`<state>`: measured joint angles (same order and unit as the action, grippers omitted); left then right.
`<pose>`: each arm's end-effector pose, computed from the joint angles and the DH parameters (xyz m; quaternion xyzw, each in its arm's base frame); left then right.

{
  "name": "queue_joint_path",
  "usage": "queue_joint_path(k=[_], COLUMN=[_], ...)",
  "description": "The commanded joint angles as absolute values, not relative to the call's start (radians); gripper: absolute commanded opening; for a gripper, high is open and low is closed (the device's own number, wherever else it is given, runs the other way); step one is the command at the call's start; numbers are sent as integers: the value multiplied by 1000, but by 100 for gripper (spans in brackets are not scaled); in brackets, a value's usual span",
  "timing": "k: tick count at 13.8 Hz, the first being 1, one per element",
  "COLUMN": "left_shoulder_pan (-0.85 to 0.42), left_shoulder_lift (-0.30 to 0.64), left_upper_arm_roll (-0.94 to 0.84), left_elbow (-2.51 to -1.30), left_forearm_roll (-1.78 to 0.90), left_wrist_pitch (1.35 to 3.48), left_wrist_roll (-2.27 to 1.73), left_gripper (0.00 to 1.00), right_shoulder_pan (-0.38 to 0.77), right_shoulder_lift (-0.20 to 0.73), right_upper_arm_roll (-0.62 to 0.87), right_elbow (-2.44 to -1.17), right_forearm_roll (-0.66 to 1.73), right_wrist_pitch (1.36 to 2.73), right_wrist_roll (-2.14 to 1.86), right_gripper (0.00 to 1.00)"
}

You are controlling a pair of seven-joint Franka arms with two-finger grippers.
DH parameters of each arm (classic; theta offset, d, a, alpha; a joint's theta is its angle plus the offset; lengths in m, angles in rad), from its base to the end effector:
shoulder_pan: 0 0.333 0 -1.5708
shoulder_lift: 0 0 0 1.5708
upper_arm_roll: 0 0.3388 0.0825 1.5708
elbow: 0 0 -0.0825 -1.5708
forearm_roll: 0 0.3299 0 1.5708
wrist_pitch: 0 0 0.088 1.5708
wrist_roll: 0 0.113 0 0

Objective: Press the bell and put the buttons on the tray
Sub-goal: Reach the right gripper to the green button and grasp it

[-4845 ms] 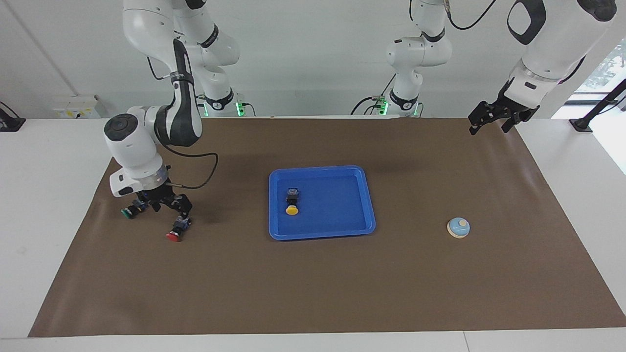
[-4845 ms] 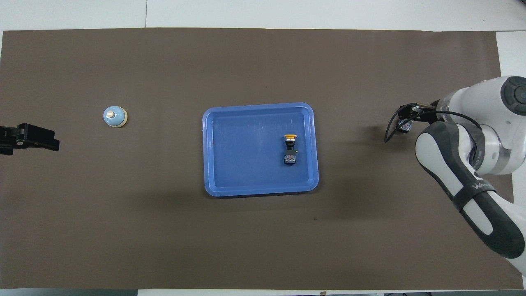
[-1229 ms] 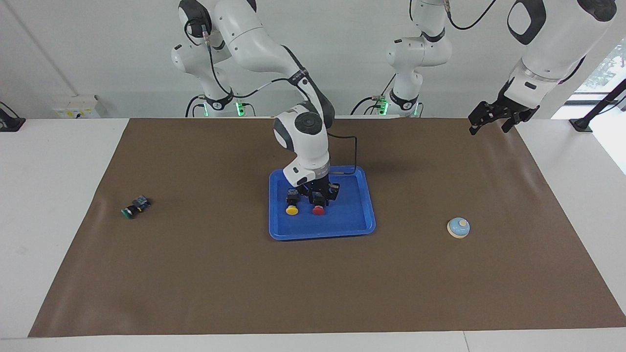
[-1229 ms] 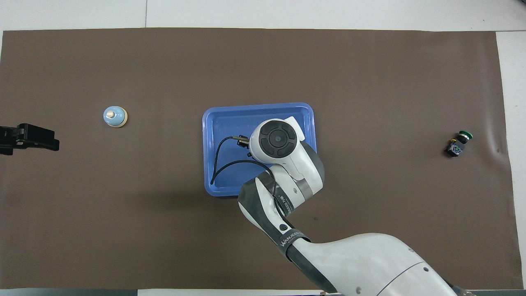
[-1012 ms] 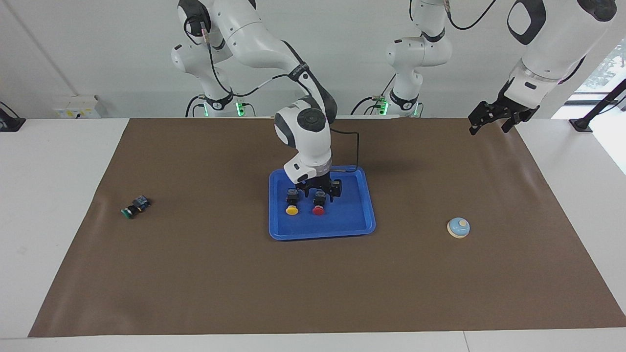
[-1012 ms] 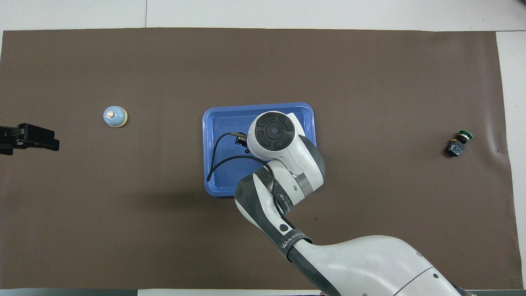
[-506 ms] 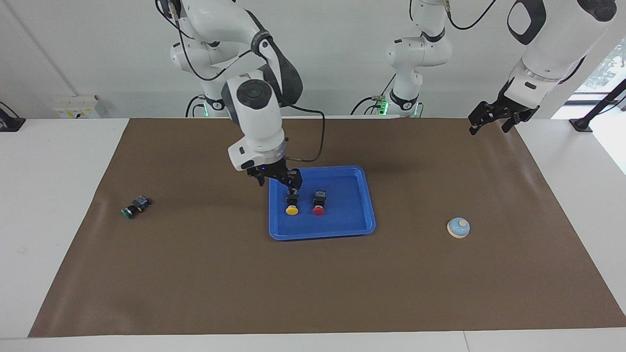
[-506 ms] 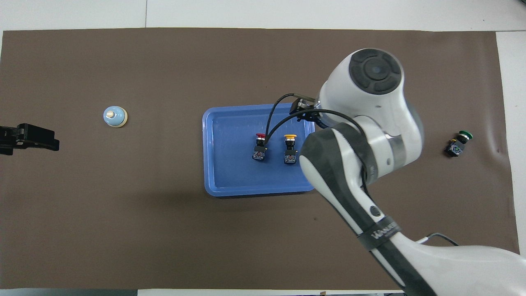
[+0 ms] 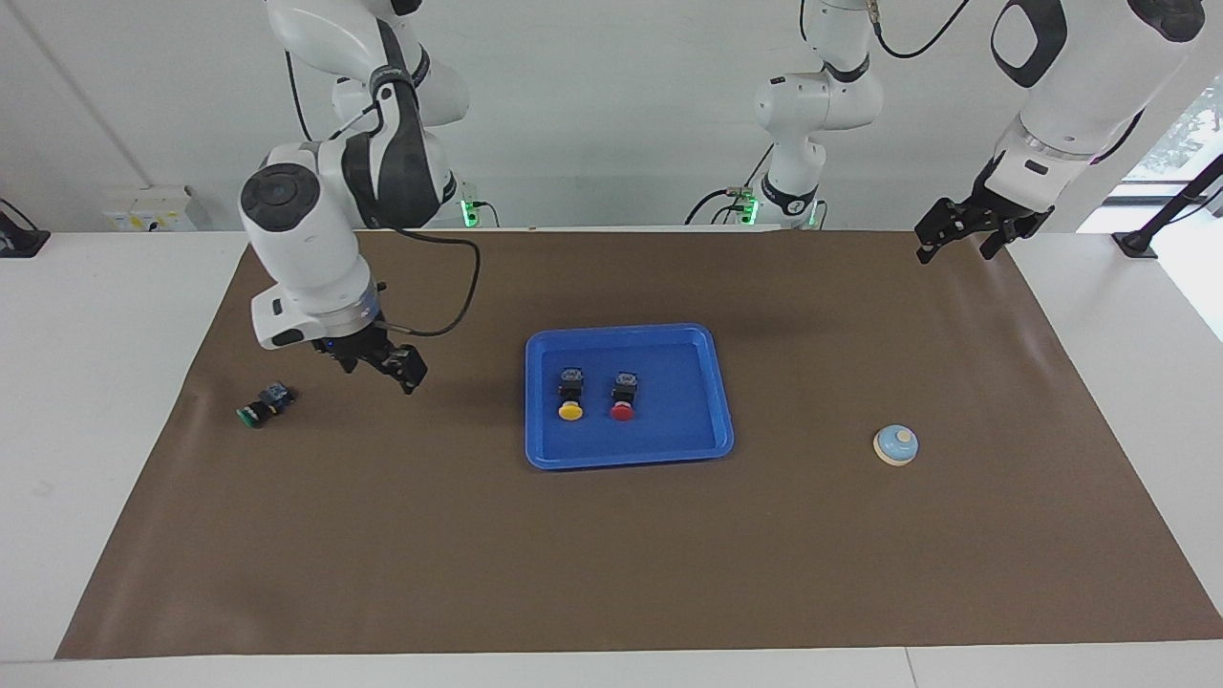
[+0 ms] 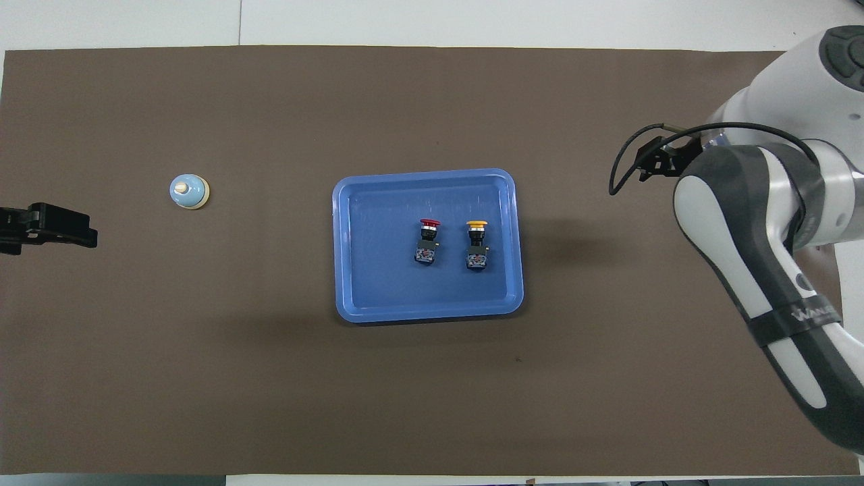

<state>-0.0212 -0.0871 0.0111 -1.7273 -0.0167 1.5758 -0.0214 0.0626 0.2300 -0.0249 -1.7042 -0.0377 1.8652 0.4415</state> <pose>0.4680 -0.0063 0.6187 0.9994 0.0059 -0.0323 0.0083 0.5749 0.0198 0.4852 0.9801 -0.1942 -0.0286 0.0283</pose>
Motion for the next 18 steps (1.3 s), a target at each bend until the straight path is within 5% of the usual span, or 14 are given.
queue_joint_path(k=[1,5,11,18], left_shoulder_pan=[-23,-23,-23,-23], left_shoulder_lift=[-95,-95,-95,-95], left_upper_arm_roll=[14,12,12,14], left_elbow=[-1727,-1727,-1727,-1727], left_forearm_roll=[-12,-12,-12,-12], left_wrist_pitch=[1569,1569,1569,1569], left_wrist_roll=[-31,-31,-31,-31], left_gripper=[100,100,100,100], right_shoulder_pan=[-49,-178,-294,-292], right_shoulder_lift=[180,133,176,204], right_upper_arm_roll=[-9,-9,-9,-6], right_elbow=[-1819,-2014,-2108,-2213], right_forearm_roll=[-52,-84,-101,-100], right_wrist_pitch=[1946,2185,2390,2534], right_wrist_roll=[345,270,262,325], right_gripper=[100,100,100,100])
